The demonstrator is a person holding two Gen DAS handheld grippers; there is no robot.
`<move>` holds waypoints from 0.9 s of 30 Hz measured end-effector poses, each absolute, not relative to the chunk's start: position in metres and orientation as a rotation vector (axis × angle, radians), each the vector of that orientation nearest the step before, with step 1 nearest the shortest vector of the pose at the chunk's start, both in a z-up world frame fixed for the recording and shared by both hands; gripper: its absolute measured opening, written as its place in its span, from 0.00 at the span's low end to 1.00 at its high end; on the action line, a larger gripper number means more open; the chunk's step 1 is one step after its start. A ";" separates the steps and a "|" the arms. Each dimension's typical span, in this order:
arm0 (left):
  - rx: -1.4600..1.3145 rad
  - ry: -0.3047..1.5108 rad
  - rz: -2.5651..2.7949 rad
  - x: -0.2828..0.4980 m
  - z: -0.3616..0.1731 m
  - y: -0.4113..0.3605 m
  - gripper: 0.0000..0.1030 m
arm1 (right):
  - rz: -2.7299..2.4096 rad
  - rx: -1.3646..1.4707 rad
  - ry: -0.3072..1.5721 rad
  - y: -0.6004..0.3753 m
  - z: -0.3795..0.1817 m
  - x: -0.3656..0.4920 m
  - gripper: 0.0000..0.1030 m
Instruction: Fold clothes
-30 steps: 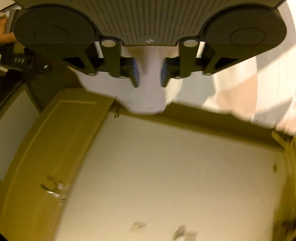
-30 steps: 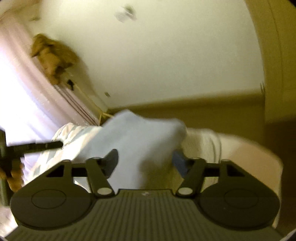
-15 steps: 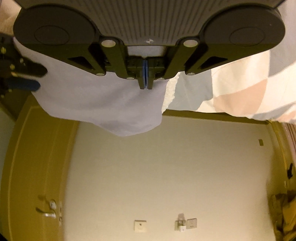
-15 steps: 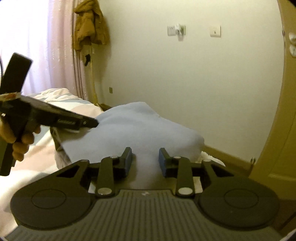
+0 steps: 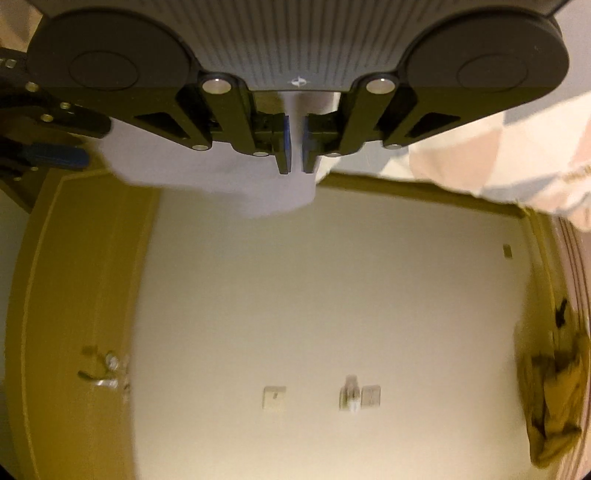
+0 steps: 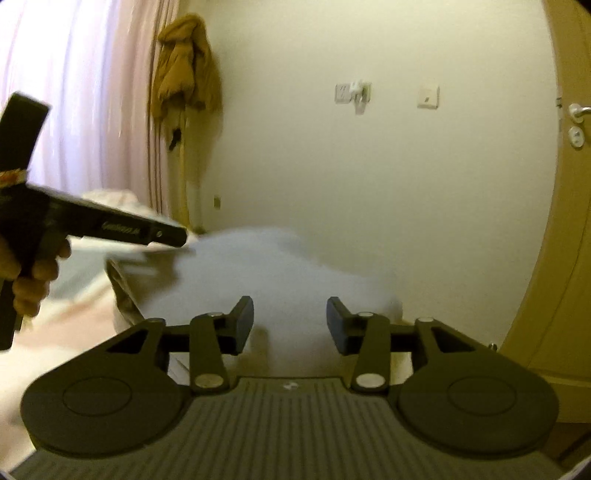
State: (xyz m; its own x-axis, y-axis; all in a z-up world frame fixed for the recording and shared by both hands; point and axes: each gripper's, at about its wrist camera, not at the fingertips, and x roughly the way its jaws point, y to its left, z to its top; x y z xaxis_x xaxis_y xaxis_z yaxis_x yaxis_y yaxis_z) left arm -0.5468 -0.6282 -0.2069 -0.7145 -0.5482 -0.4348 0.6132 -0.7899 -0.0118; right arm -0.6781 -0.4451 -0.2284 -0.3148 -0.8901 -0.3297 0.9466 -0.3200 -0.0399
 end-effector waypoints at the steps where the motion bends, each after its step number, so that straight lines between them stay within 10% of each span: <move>1: 0.541 0.191 -2.434 -0.544 -0.200 -0.621 0.08 | -1.883 0.286 0.243 -0.442 -0.222 -0.677 0.41; 27: 0.600 0.201 -2.356 -0.518 -0.224 -0.611 0.12 | -1.818 0.291 0.404 -0.430 -0.254 -0.661 0.48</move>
State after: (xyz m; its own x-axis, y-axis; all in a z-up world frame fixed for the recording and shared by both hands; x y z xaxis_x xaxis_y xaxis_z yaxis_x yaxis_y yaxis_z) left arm -0.5182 -0.6112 -0.2241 -0.6566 -0.5883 -0.4720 0.6598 -0.7513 0.0185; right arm -0.6609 -0.4296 -0.2542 -0.2780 -0.8739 -0.3988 0.9606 -0.2490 -0.1239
